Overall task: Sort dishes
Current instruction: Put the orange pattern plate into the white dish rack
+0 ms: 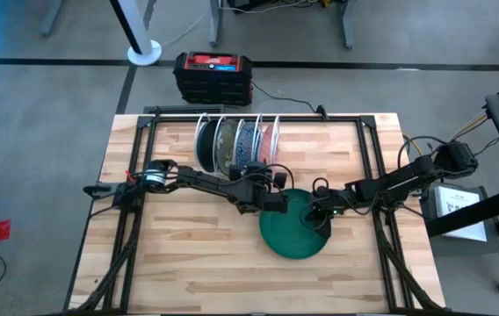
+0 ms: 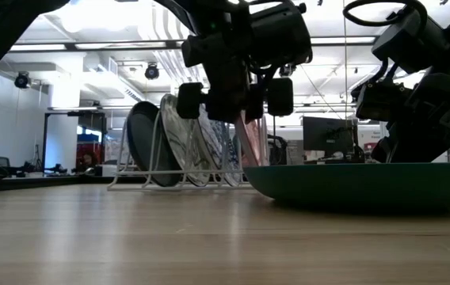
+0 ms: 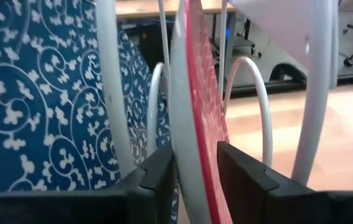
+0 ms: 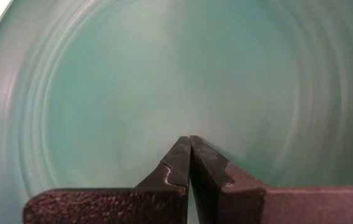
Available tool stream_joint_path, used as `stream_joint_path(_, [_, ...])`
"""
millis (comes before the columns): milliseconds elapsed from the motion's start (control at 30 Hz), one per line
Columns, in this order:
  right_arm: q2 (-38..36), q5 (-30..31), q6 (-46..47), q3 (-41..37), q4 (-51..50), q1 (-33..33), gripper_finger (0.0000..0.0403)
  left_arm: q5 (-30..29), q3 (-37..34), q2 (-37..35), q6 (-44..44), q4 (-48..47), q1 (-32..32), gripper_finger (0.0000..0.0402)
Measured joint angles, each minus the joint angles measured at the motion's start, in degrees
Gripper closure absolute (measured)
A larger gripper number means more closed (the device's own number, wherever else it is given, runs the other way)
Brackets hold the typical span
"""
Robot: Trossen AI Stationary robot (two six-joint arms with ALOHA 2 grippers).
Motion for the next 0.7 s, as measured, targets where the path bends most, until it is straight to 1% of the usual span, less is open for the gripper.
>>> stream_joint_path(133, [0.0, 0.0, 0.0, 0.0, 0.01, 0.0, 0.0403, 4.91, 0.07, -0.15, 0.61, -0.63, 0.03, 0.0279])
stream_joint_path(233, [0.0, 0.0, 0.0, 0.0, 0.02, 0.0, 0.0403, 7.02, 0.07, -0.16, 0.61, -0.75, 0.02, 0.0262])
stream_joint_path(467, [0.0, 0.0, 0.0, 0.01, 0.02, 0.0, 0.0403, 8.78, 0.07, -0.89, 1.18, -0.93, -0.07, 0.0229])
stream_joint_path(700, [0.0, 0.0, 0.0, 0.01, 0.01, 0.0, 0.0403, 11.43, 0.07, -2.12, 2.94, -1.47, -0.2, 0.0226])
